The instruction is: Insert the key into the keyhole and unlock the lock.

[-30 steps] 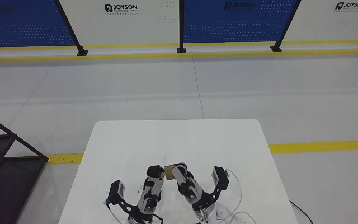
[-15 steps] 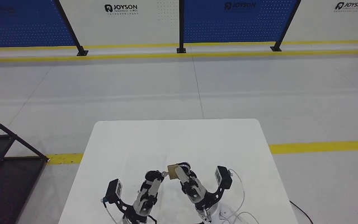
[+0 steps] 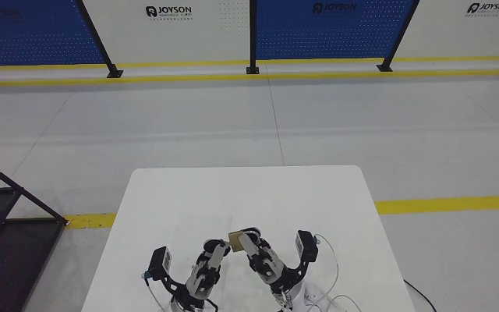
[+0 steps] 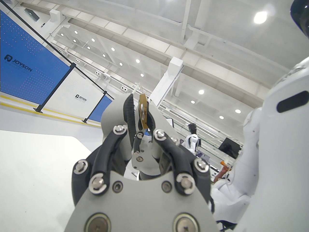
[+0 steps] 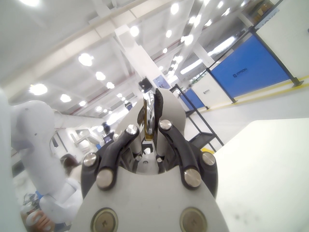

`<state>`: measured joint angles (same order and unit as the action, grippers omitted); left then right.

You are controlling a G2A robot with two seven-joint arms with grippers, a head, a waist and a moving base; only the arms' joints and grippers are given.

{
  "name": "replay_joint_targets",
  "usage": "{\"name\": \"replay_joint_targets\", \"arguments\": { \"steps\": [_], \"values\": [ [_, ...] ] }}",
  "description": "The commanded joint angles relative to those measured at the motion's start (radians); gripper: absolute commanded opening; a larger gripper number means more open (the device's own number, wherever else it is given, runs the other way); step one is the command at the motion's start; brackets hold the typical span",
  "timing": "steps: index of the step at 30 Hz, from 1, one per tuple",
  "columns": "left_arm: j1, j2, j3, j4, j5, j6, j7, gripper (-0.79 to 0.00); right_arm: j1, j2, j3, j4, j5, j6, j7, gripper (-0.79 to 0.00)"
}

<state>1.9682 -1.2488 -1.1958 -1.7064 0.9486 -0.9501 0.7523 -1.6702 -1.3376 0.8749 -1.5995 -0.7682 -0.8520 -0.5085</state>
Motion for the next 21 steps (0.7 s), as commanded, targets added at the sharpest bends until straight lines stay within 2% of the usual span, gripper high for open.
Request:
{"name": "replay_joint_targets", "arguments": {
  "steps": [1,2,13,21],
  "values": [
    [0.000,0.000,0.000,-0.002,0.002,0.002,0.001,-0.748,-0.001,0.000,0.001,-0.001,0.003,0.001,0.004,-0.785],
    [0.000,0.000,-0.002,-0.003,0.004,0.006,0.004,-0.785,-0.001,0.000,0.001,-0.002,0.004,0.002,0.006,-0.785],
    [0.002,0.002,-0.011,-0.008,0.073,0.031,0.028,-0.785,-0.005,0.003,0.004,-0.009,0.015,0.009,0.036,-0.785],
    [-0.009,0.001,-0.017,0.008,0.249,0.104,0.152,-0.785,-0.015,0.006,0.011,-0.018,0.030,-0.005,0.048,-0.785]
  ]
}}
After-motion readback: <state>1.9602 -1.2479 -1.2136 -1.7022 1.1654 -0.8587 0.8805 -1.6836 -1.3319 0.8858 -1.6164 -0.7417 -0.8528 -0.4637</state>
